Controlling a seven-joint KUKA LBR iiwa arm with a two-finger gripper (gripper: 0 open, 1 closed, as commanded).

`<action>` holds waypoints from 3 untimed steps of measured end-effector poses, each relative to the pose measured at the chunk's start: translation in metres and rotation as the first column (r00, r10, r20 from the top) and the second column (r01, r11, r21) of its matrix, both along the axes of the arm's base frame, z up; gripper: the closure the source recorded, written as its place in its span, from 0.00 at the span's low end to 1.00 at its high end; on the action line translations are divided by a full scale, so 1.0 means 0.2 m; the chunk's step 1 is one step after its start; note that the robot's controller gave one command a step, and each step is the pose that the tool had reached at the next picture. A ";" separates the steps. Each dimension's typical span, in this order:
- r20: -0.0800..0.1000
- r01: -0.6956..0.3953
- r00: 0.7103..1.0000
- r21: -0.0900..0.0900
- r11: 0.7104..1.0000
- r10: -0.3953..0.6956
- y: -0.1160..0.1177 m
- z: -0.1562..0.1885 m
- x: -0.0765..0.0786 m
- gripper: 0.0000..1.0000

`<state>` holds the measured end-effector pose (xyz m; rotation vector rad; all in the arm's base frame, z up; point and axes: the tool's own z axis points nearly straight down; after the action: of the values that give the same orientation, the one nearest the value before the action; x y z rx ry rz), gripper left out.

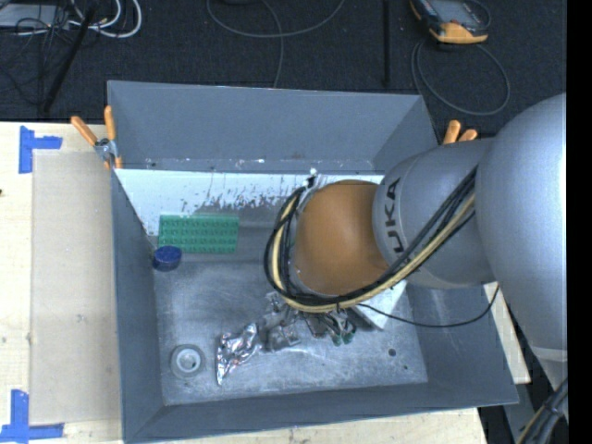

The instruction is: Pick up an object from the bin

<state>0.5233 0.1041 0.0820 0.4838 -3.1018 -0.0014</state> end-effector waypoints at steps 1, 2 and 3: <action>0.000 0.001 1.000 0.000 1.000 -0.001 0.00 0.00 0.00 0.00; 0.004 -0.222 0.975 0.002 0.975 0.222 0.36 -0.04 0.06 0.00; 0.002 -0.218 0.976 0.001 0.976 0.218 0.36 -0.04 0.07 1.00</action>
Offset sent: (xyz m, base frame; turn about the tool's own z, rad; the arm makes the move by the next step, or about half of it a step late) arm 0.0000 0.0000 0.0000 0.0000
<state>0.5363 0.1757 0.0746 0.8218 -3.0321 -0.0017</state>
